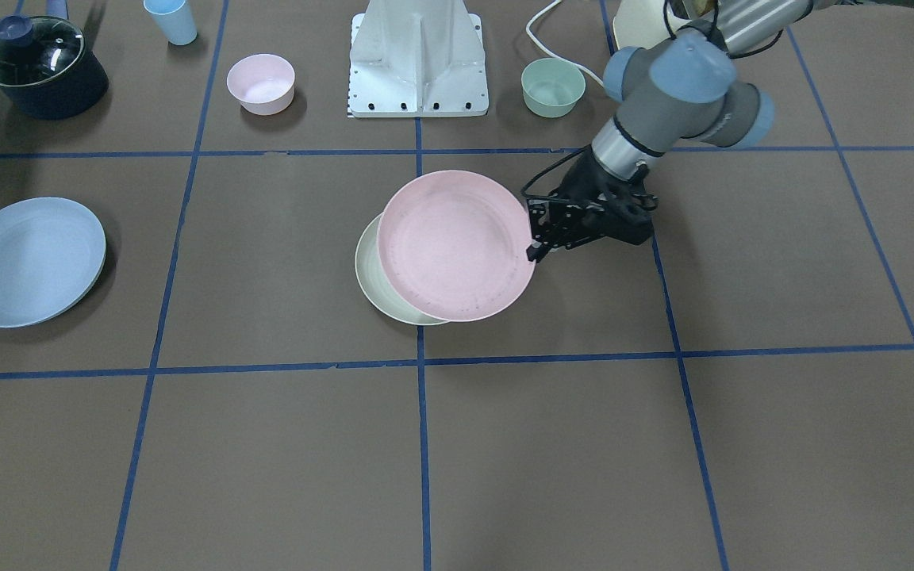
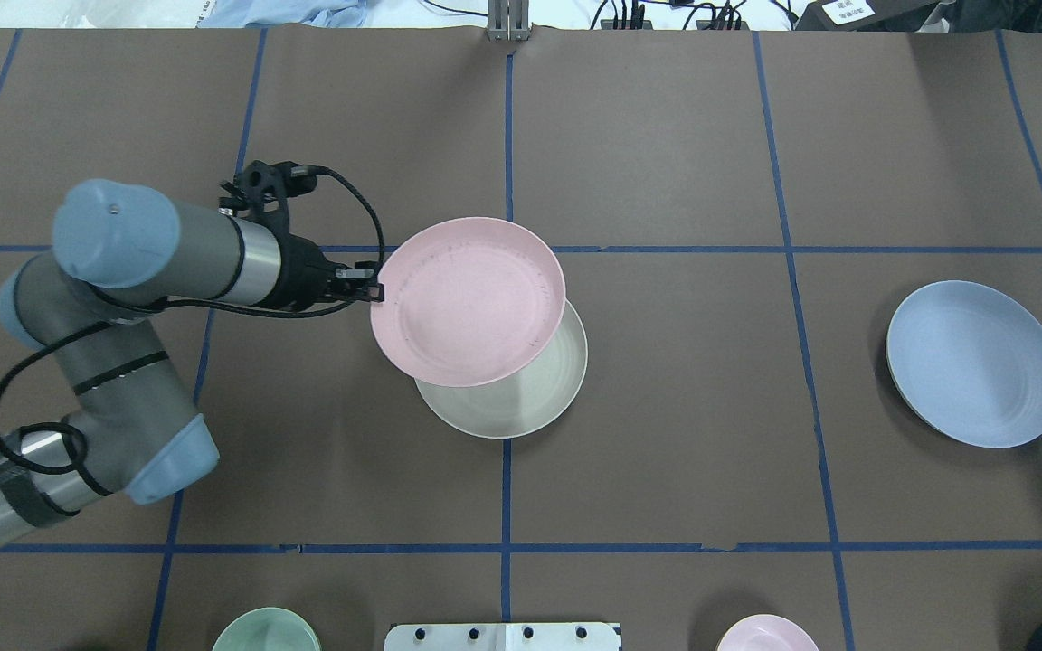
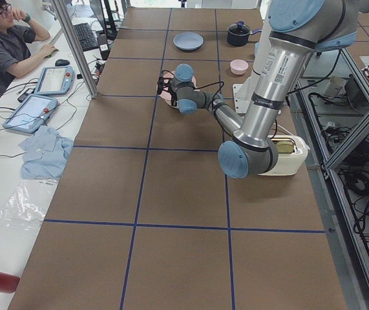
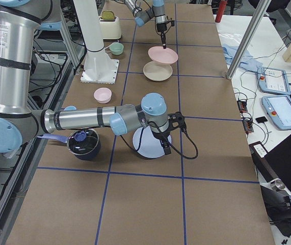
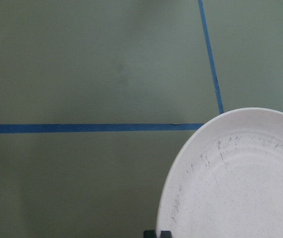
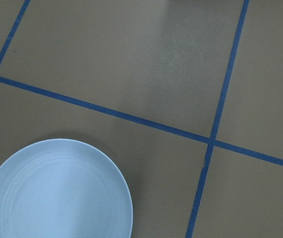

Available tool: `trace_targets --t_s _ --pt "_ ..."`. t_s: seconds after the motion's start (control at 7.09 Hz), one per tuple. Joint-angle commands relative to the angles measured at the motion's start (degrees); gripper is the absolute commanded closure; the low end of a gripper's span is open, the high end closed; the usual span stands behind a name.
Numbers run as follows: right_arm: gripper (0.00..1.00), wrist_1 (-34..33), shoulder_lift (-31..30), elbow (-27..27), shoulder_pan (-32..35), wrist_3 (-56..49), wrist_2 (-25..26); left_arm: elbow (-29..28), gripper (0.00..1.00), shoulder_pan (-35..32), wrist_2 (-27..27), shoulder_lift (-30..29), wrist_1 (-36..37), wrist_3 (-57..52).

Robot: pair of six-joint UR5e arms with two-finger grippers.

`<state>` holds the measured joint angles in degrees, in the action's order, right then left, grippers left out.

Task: Stack three plates with pink and blue
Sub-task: 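Lift the pink plate with the left gripper and carry it over the cream plate, then lower the pink plate onto the cream plate and open the left gripper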

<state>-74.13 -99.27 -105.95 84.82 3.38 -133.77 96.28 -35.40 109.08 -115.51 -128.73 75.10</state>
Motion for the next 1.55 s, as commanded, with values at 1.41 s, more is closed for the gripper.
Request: trace_targets --t_s 1.41 --pt "0.0 -0.05 0.04 0.31 0.0 -0.04 0.0 -2.76 1.0 6.13 -8.96 -1.38 0.94 1.02"
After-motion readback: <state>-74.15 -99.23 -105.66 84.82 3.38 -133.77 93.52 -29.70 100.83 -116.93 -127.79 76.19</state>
